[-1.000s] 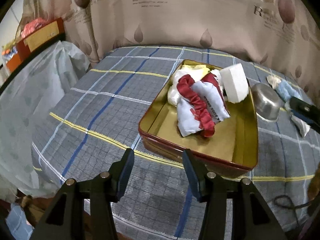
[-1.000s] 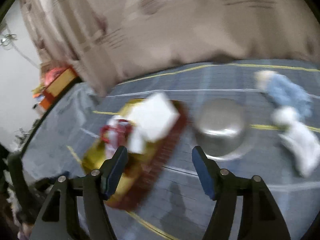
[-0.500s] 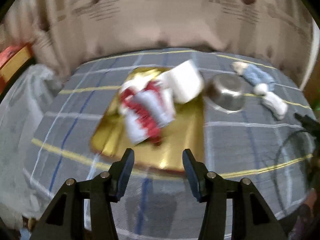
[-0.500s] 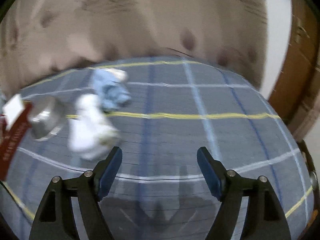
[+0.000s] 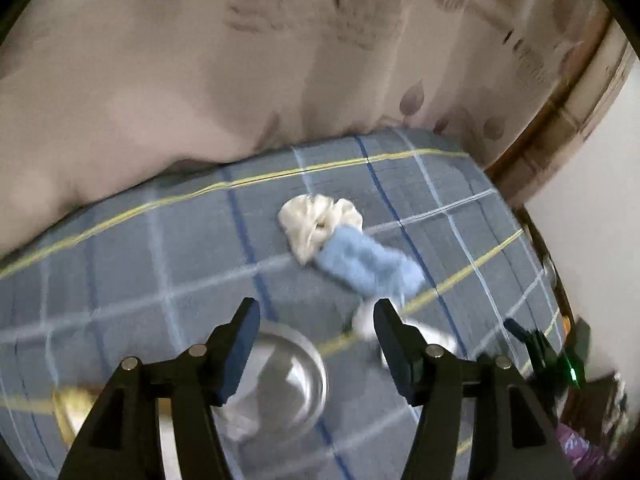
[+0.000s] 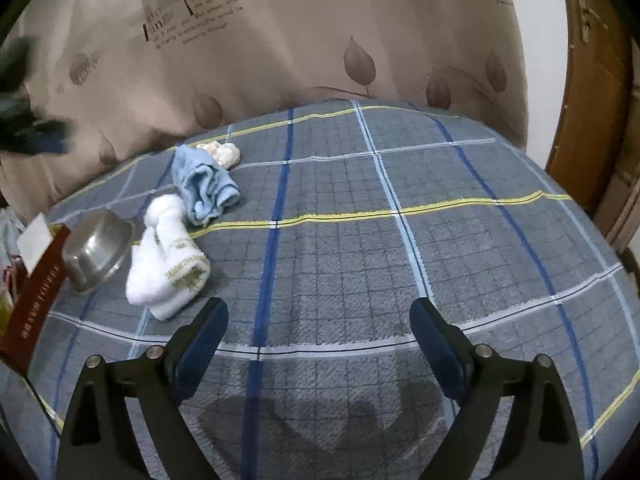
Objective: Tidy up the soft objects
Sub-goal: 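Grasp the cream satin cloth beside the socks with the left gripper, then carry the cream satin cloth over the tray with the left gripper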
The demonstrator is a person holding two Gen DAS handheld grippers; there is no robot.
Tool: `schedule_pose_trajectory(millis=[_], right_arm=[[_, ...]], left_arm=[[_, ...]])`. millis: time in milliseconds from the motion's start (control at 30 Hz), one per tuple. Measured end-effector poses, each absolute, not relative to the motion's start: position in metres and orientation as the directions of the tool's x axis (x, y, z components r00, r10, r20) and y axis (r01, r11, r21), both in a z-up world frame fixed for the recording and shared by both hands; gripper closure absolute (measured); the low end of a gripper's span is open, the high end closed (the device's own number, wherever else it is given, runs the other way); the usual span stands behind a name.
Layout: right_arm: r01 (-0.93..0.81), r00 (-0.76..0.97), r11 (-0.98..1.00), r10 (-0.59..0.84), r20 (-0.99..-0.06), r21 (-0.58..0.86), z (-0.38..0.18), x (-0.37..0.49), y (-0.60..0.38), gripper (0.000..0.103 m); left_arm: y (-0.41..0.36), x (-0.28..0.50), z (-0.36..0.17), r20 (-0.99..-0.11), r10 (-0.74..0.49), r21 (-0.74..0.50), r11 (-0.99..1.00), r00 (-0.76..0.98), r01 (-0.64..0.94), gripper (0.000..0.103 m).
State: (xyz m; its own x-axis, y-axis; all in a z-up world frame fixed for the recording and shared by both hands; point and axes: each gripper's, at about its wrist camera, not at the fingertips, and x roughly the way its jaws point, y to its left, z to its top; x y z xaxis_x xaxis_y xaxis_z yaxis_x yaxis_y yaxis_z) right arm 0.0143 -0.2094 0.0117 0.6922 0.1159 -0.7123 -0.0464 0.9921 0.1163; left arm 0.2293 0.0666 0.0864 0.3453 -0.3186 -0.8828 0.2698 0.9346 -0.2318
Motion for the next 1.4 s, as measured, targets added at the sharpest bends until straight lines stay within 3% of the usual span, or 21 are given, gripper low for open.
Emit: schedule_pose_trajectory(millis=[233,633,733,800,833,1033,1400], right_arm=[[-0.098,0.698,0.98,0.19,-0.691,0.171,0.014,0.01,-0.21,0.012],[-0.15,0.687,0.966,0.254,-0.68,0.209,0.016,0.01,-0.208,0.012],[-0.149,0.687,0.965,0.257,-0.68,0.214,0.016,0.01,-0.209,0.012],[-0.145,0.686,0.965,0.256,-0.681,0.216,0.015,0.011,-0.21,0.012],[-0.144,0.684,0.966,0.255,-0.683,0.217,0.015,0.012,-0.21,0.012],[-0.14,0.681,0.966,0.253,-0.687,0.217,0.015,0.012,-0.21,0.011],[-0.135,0.676,0.969,0.244,-0.695,0.208,0.013,0.015,-0.209,0.01]], left_arm=[[0.048,0.329,0.029,-0.912,-0.361,-0.32,0.923,0.195,0.212,0.042],[0.02,0.359,-0.035,-0.927,-0.372,-0.359,0.917,0.052,0.173,0.042],[0.01,0.357,-0.036,-0.936,-0.339,-0.314,0.927,0.098,0.207,0.043],[0.008,0.355,-0.036,-0.945,-0.3,-0.269,0.939,0.13,0.214,0.074],[0.009,0.355,-0.037,-0.952,-0.273,-0.242,0.947,0.135,0.211,0.098],[0.059,0.359,-0.013,-0.918,-0.281,-0.276,0.959,0.279,0.057,0.098],[0.147,0.275,0.032,-0.908,-0.073,-0.136,0.983,0.413,-0.124,0.098]])
